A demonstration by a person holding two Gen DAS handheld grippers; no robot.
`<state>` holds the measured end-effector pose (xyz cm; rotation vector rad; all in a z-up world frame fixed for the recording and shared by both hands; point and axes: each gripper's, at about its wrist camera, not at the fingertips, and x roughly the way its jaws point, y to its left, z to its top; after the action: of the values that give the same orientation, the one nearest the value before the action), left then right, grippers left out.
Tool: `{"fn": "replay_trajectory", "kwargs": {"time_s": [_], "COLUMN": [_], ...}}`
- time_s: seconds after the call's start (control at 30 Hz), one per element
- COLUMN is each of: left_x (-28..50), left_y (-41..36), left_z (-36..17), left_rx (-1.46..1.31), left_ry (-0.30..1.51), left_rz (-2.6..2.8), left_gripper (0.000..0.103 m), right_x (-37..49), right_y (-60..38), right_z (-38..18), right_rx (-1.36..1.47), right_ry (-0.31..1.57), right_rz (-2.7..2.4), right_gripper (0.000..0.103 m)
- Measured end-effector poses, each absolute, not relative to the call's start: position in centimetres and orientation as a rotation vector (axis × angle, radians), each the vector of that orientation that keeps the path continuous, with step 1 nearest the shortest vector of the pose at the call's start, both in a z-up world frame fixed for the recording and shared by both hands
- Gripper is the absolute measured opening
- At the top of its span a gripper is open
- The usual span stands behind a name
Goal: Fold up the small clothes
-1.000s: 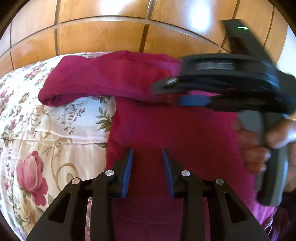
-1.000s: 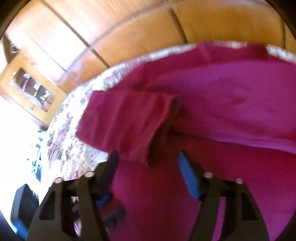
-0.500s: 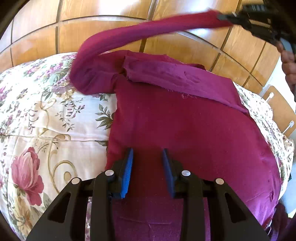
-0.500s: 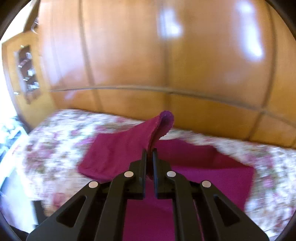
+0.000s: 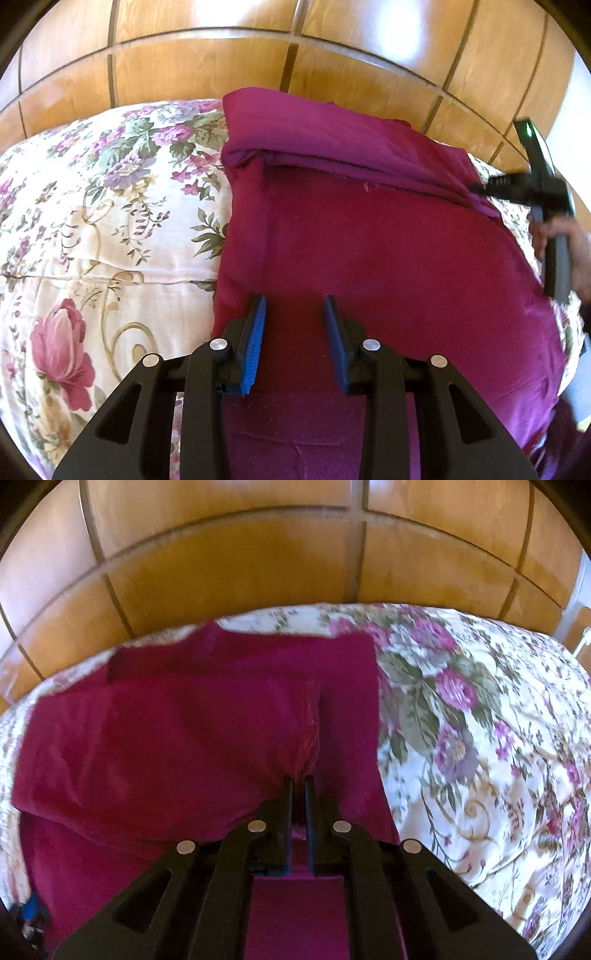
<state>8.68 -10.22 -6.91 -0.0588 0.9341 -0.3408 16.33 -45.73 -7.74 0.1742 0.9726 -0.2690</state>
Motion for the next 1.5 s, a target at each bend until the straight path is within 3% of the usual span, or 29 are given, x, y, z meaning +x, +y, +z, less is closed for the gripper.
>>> {"fn": "replay_trajectory", "kwargs": {"time_s": [0.13,0.3,0.33,0.37,0.53,0.73,0.93,1.1,1.3,1.4,1.5], "left_x": [10.3,13.9,14.7,15.8,20.9,25.8,29.4,28.8,25.9,22.5,19.0], "left_y": [-9.4,-9.3,-9.3,-9.2,-9.7,-12.3,-14.8,-16.2,-15.3,-15.0,-14.5], "left_z": [-4.5,-1.0,-0.7,-0.5,0.2,-1.2,-5.5,-7.2,-4.5,-3.0,-1.8], "left_rx": [-0.114,-0.1,-0.107,-0.122,-0.14,-0.062,0.017,0.125,0.132,0.134,0.131], "left_ry": [0.922,0.814,0.81,0.808,0.789,0.814,0.901,0.843,0.828,0.789,0.752], "left_rz": [-0.32,-0.296,-0.289,-0.282,-0.257,-0.231,-0.22,-0.192,-0.15,-0.166,-0.17], "left_gripper": [0.031,0.031,0.031,0.031,0.031,0.031,0.031,0.032,0.031,0.031,0.031], "right_x": [16.3,15.2,14.9,14.9,17.4,21.1,20.9,20.4,20.7,19.8,18.1], "right_y": [-46.1,-46.3,-46.0,-45.4,-42.7,-42.3,-45.8,-45.8,-45.1,-44.1,-42.7], "right_z": [-7.5,-4.5,-3.7,-2.9,-2.2,-5.1,-8.5,-8.9,-8.0,-6.7,-5.8], "right_rx": [0.17,0.189,0.196,0.199,0.196,0.15,0.227,0.24,0.193,0.162,0.137], "right_ry": [0.981,0.907,0.88,0.847,0.837,0.883,0.863,0.827,0.843,0.868,0.857], "right_rz": [-0.289,-0.3,-0.284,-0.255,-0.148,-0.177,-0.193,-0.185,-0.207,-0.238,-0.209], "right_gripper": [0.008,0.033,0.045,0.05,0.051,0.052,0.054,0.055,0.058,0.086,0.087]}}
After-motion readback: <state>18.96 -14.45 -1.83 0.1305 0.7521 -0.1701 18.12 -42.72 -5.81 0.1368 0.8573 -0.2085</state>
